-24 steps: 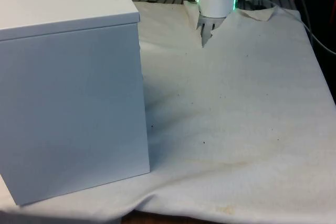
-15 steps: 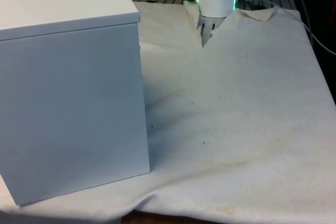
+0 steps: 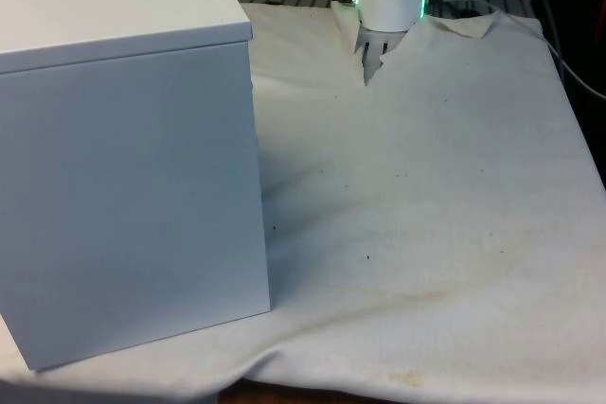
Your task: Open the drawer, then close it.
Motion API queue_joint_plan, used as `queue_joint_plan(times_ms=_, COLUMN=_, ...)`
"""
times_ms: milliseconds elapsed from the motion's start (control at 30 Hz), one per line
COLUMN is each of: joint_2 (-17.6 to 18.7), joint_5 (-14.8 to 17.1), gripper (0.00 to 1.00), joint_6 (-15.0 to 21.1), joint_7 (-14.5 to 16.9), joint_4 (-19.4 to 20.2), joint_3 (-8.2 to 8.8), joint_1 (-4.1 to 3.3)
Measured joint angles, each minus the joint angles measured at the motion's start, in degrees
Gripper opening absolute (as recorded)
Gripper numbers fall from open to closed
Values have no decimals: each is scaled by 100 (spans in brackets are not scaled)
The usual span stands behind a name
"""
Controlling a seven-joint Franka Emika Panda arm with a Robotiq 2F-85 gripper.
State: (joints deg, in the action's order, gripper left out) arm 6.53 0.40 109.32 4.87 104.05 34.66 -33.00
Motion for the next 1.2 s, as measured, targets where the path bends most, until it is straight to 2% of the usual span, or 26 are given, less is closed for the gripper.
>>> queue_joint_plan(times_ms=367, joint_2=-212, joint_5=-74, gripper=100, joint_6=132, joint_7=103, joint_4=155, joint_3=-29, joint_1=-11)
queue_joint_plan(times_ms=1200, joint_2=-218, joint_5=-132, gripper=100, joint_6=195, joint_7=1197, joint_4=155, joint_3=-17, joint_1=-11)
